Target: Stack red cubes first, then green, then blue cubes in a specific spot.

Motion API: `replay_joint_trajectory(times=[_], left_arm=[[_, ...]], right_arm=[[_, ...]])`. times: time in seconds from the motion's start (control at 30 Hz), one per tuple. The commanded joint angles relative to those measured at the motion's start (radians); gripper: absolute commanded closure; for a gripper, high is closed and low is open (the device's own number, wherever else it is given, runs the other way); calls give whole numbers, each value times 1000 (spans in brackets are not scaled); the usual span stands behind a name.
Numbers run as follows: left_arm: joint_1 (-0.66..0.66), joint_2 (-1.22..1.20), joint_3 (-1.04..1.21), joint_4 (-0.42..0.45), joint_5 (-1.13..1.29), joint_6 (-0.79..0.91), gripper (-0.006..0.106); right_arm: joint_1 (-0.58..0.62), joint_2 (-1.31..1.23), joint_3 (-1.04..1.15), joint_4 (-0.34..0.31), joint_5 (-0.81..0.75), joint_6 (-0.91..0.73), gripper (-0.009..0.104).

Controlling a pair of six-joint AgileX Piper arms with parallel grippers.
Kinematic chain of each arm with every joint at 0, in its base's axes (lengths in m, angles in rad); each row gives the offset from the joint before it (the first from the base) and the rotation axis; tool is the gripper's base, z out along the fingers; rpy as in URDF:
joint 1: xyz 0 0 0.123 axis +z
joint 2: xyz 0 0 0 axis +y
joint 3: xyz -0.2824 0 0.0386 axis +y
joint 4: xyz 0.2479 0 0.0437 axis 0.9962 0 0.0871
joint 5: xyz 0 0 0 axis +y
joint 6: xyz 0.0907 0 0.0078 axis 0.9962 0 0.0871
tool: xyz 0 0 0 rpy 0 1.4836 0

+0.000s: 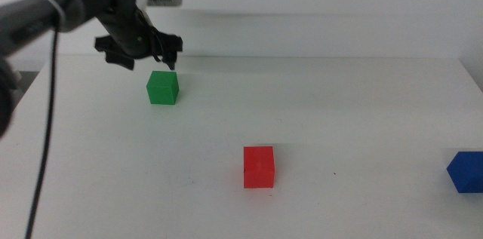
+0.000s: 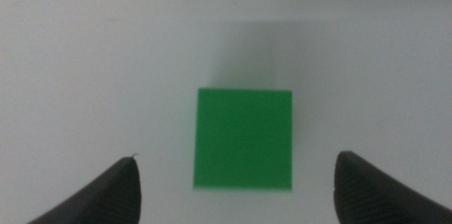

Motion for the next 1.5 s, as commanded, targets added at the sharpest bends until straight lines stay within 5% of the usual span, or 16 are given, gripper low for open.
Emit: replay_joint_trajectory(times=[0.0, 0.33, 0.4, 0.57, 0.67, 0.8, 0.97, 1.23, 1.47], left_arm=[[1, 52, -40, -19, -20, 24, 7], [-1, 164, -51, -41, -104, 73, 13], [-1, 169, -53, -62, -105, 99, 26], [-1, 154, -58, -91, -60, 87, 83], [-13, 83, -56, -107, 20, 63, 102], [-108, -96, 65, 37, 34, -102, 102], [-343, -347, 340, 174, 5, -539, 102], [-660, -333, 381, 446, 9, -963, 102], [-674, -258, 379, 380, 7, -966, 102]], right_arm=[[4, -4, 3, -7, -11, -10, 2], [4, -4, 3, -7, -11, -10, 2], [4, -4, 3, -7, -11, -10, 2], [4, -4, 3, -7, -11, -10, 2], [4, -4, 3, -7, -11, -10, 2], [4, -4, 3, -7, -11, -10, 2], [4, -4, 3, -7, -11, -10, 2], [4, -4, 3, -7, -11, -10, 2], [4, -4, 3, -7, -11, -10, 2]])
